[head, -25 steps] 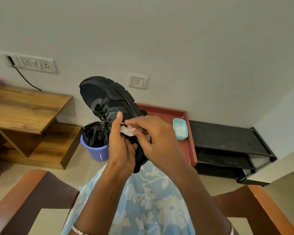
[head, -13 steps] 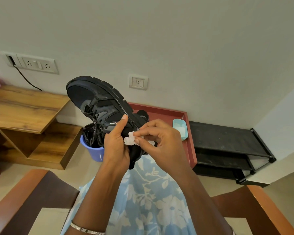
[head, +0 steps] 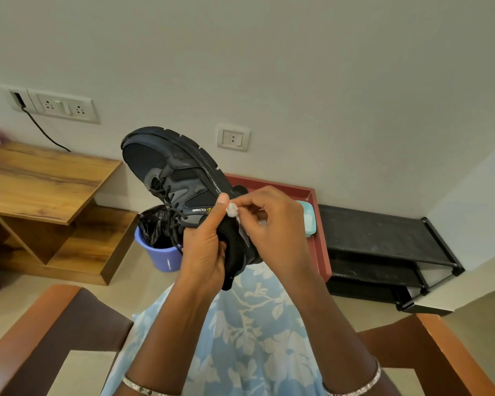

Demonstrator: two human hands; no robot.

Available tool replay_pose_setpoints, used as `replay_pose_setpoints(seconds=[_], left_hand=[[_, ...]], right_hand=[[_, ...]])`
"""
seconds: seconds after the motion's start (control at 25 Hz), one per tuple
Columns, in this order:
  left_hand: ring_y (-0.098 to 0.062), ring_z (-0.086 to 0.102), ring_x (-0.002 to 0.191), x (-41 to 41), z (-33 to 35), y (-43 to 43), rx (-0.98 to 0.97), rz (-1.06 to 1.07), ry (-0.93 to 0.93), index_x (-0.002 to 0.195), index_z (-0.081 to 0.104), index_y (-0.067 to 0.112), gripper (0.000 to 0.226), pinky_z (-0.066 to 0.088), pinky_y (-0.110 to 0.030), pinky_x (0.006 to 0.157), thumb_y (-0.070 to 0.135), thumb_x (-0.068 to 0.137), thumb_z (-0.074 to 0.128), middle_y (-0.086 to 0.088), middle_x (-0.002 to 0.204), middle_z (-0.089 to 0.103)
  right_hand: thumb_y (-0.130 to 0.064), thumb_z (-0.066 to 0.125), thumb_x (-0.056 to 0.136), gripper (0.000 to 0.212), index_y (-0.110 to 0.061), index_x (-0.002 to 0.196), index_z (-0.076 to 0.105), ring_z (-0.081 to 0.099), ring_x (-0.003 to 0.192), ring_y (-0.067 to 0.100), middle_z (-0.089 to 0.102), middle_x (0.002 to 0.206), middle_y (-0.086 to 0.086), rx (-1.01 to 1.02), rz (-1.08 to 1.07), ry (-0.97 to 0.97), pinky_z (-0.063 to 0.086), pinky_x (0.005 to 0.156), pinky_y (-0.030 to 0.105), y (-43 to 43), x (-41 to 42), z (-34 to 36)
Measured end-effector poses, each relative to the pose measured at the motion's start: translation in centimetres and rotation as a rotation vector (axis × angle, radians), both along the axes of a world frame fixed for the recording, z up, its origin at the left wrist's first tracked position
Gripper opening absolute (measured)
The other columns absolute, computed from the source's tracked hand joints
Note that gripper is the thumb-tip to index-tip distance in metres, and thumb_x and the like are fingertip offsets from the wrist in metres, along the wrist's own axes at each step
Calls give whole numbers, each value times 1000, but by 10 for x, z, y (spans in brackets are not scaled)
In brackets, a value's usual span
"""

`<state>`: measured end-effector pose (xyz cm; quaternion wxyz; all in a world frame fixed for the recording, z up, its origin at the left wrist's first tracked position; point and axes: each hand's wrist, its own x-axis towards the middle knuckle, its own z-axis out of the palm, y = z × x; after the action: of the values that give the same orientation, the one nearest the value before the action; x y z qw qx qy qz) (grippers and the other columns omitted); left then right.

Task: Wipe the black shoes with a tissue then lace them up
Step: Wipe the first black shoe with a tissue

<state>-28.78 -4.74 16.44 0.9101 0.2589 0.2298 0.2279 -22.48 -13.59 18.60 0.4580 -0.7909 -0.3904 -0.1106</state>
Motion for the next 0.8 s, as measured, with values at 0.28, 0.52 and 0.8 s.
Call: replay_pose_setpoints(seconds=[0.28,0.52,0.8], left_hand=[[-33,74,96,-3,1,6,-27,34,-14,117,67,12,31,60,-55,73,30,92,68,-16,112,74],[-36,72,101,-2,3,-2,25,-36,-32,116,67,10,30,54,-64,87,28,93,67,-16,111,74],[-34,73,99,-5,6,-8,110,-38,-42,118,64,7,34,59,-52,84,25,89,69,-18,108,74]], right_hand=[[-11,76,84,11,-21,88,78,63,82,6,69,87,-14,-87,6,43,54,66,23,-34,-10,-25],[-4,76,84,15,-17,89,78,65,78,11,70,86,-9,55,-5,13,54,65,25,-20,-3,-10],[-11,74,88,11,-19,96,77,64,83,12,70,90,-8,38,60,33,55,70,25,-15,1,5]])
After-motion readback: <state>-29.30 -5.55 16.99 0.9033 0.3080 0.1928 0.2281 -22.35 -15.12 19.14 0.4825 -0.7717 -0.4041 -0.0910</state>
